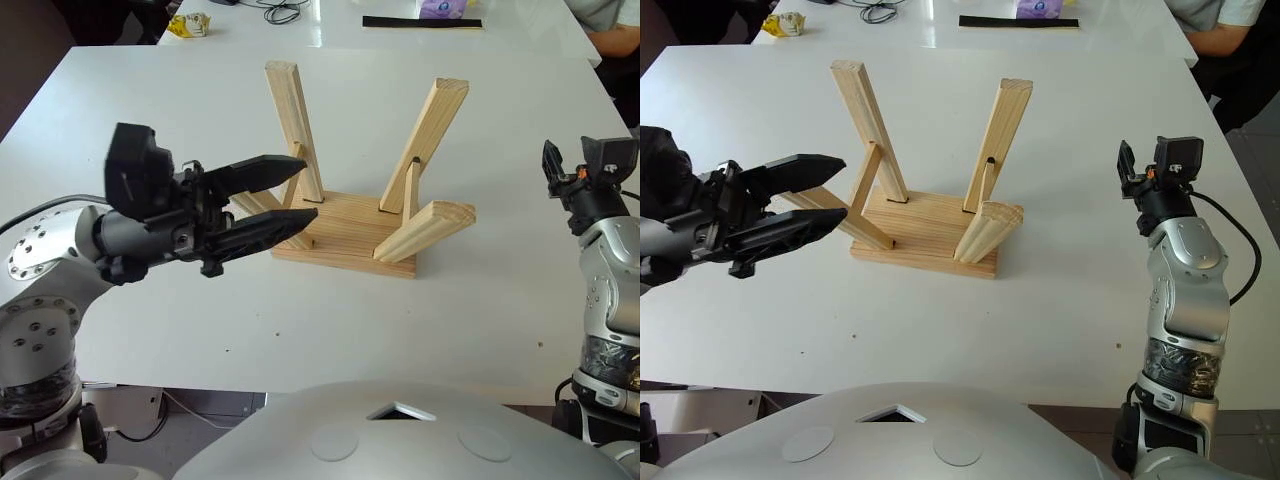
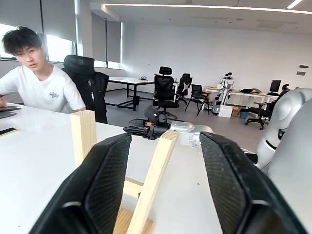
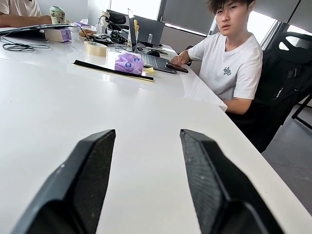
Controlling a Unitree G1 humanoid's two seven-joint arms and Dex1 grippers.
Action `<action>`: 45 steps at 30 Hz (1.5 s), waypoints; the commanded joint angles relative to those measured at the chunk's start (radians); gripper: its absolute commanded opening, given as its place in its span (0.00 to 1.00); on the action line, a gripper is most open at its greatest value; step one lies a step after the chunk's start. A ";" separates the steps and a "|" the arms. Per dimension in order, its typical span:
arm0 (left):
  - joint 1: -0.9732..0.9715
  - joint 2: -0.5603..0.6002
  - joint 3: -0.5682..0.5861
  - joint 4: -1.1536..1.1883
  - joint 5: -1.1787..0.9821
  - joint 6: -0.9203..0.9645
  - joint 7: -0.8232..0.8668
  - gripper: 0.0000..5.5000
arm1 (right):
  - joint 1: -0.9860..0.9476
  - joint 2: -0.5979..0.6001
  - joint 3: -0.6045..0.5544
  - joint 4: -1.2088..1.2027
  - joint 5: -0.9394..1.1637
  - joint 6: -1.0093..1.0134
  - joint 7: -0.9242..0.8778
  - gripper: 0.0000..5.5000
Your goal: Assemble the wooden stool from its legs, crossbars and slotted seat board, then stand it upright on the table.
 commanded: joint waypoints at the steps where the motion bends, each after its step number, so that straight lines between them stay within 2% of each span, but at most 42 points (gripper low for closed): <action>1: -0.292 0.054 0.039 0.161 -0.352 -0.087 0.276 0.34 | 0.020 0.007 -0.027 -0.043 0.068 0.009 0.044 0.31; 4: -0.526 0.058 0.059 0.303 -0.452 -0.165 0.464 0.25 | 0.032 -0.002 -0.039 -0.048 0.099 0.014 0.071 0.23; 6: -0.568 0.119 0.077 0.381 -0.375 -0.133 0.428 0.24 | 0.068 -0.025 -0.033 -0.077 0.144 0.050 0.130 0.16; 8: -0.490 0.216 0.078 0.474 -0.110 -0.125 0.242 0.24 | 0.151 -0.083 -0.010 -0.119 0.170 0.084 0.225 0.16; 10: -0.380 0.286 0.022 0.603 0.212 -0.238 0.065 0.24 | 0.232 -0.136 -0.011 -0.143 0.174 0.092 0.299 0.16; 11: -0.308 0.316 -0.032 0.658 0.412 -0.376 -0.016 0.24 | 0.267 -0.158 -0.014 -0.155 0.174 0.088 0.333 0.16; 14: -0.121 0.335 -0.140 0.756 0.779 -0.665 -0.137 0.24 | 0.342 -0.206 -0.027 -0.209 0.216 0.113 0.427 0.16; 17: 0.065 0.281 -0.190 0.781 0.965 -0.859 -0.191 0.24 | 0.391 -0.262 -0.021 -0.246 0.226 0.120 0.511 0.16; 22: 0.173 0.185 -0.293 0.726 1.059 -0.929 -0.220 0.24 | 0.406 -0.298 -0.006 -0.287 0.262 0.153 0.588 0.16; 25: 0.202 0.128 -0.355 0.728 1.121 -0.978 -0.237 0.15 | 0.415 -0.320 0.015 -0.317 0.288 0.178 0.625 0.16; 30: 0.251 0.058 -0.368 0.709 1.137 -0.982 -0.271 0.02 | 0.405 -0.364 0.053 -0.349 0.324 0.205 0.671 0.16; 31: 0.242 0.048 -0.367 0.718 1.142 -0.979 -0.271 0.00 | 0.403 -0.367 0.065 -0.346 0.321 0.205 0.674 0.12; 36: 0.183 -0.002 -0.379 0.773 1.198 -0.995 -0.249 0.00 | 0.376 -0.370 0.158 -0.327 0.281 0.177 0.669 0.00; 45: 0.139 -0.040 -0.419 0.837 1.323 -1.059 -0.242 0.00 | 0.340 -0.364 0.275 -0.280 0.186 0.119 0.634 0.00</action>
